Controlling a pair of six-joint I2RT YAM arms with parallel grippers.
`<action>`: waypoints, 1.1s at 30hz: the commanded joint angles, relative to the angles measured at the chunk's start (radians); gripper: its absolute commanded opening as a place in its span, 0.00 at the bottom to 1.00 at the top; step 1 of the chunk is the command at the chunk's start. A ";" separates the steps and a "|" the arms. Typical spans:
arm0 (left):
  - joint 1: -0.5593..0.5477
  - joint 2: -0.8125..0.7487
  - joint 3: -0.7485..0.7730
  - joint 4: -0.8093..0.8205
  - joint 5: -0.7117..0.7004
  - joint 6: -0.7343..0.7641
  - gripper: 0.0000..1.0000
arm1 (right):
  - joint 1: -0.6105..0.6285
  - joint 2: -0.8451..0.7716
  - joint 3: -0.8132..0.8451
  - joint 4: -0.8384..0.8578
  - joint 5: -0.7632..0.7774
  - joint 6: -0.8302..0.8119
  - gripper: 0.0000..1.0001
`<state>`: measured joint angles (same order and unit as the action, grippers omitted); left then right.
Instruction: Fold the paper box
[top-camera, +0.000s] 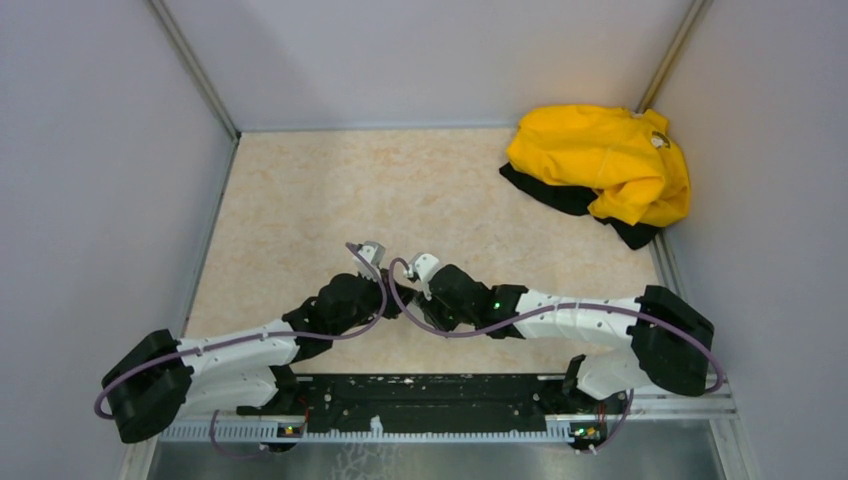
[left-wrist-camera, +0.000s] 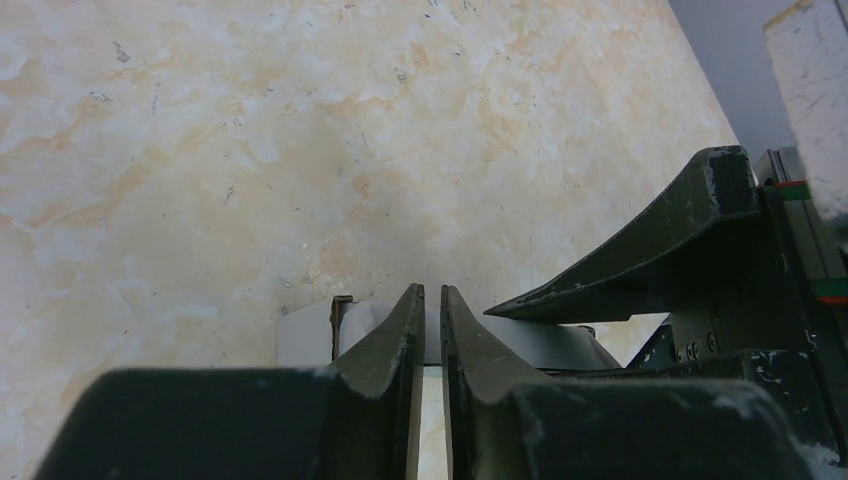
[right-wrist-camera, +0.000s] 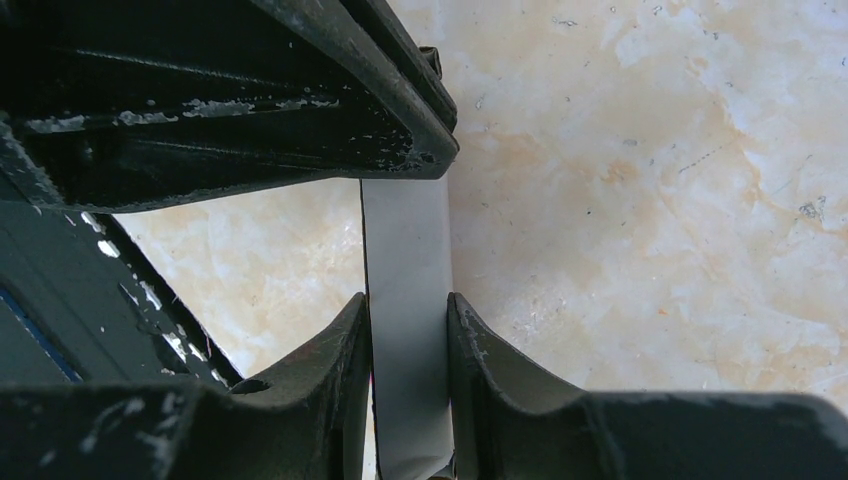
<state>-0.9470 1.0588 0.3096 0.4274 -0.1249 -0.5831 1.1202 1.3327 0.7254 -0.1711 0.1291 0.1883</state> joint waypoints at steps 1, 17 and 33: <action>-0.006 0.032 -0.036 -0.088 -0.004 -0.005 0.17 | -0.032 -0.005 -0.042 -0.019 0.007 0.020 0.09; -0.006 0.063 -0.017 -0.113 -0.004 -0.007 0.17 | -0.036 -0.162 -0.029 -0.019 -0.052 0.019 0.54; -0.005 0.104 0.003 -0.118 -0.002 -0.007 0.17 | -0.037 -0.234 0.039 -0.190 -0.026 0.041 0.00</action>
<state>-0.9474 1.1275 0.3325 0.4526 -0.1265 -0.6064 1.0897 1.0763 0.7120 -0.3187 0.1127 0.2214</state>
